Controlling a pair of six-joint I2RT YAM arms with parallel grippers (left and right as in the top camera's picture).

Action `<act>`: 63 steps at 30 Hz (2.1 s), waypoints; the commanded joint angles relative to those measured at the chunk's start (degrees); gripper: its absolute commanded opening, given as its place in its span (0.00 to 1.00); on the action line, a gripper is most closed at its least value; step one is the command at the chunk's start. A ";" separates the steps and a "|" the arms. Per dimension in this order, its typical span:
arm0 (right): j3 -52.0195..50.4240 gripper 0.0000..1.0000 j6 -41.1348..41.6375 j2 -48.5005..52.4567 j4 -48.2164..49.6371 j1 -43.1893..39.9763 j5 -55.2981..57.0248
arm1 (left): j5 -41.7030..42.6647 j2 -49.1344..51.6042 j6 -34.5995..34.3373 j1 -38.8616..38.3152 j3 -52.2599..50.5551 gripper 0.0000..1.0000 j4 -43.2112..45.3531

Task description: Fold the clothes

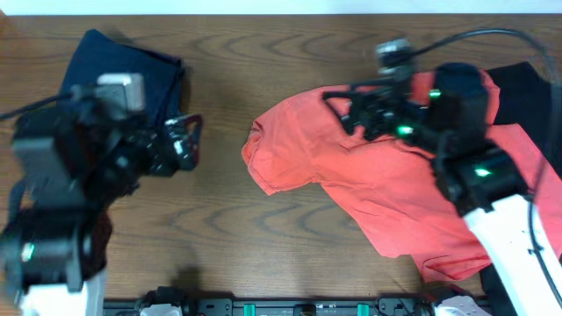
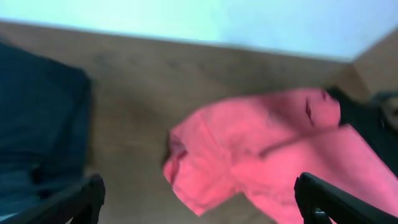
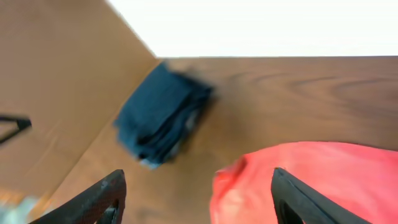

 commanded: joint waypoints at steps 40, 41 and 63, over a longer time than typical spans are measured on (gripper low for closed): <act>0.39 0.71 -5.92 3.61 -26.47 -12.20 17.90 | -8.22 59.98 1.46 -10.49 0.24 0.06 11.43; 0.39 0.72 -5.90 3.63 -26.47 -12.20 18.91 | -9.25 59.67 -1.49 -9.16 0.24 0.06 9.79; 0.37 0.80 -7.21 10.62 -24.61 -12.20 23.45 | -7.72 36.76 -1.18 8.00 0.24 0.52 -5.53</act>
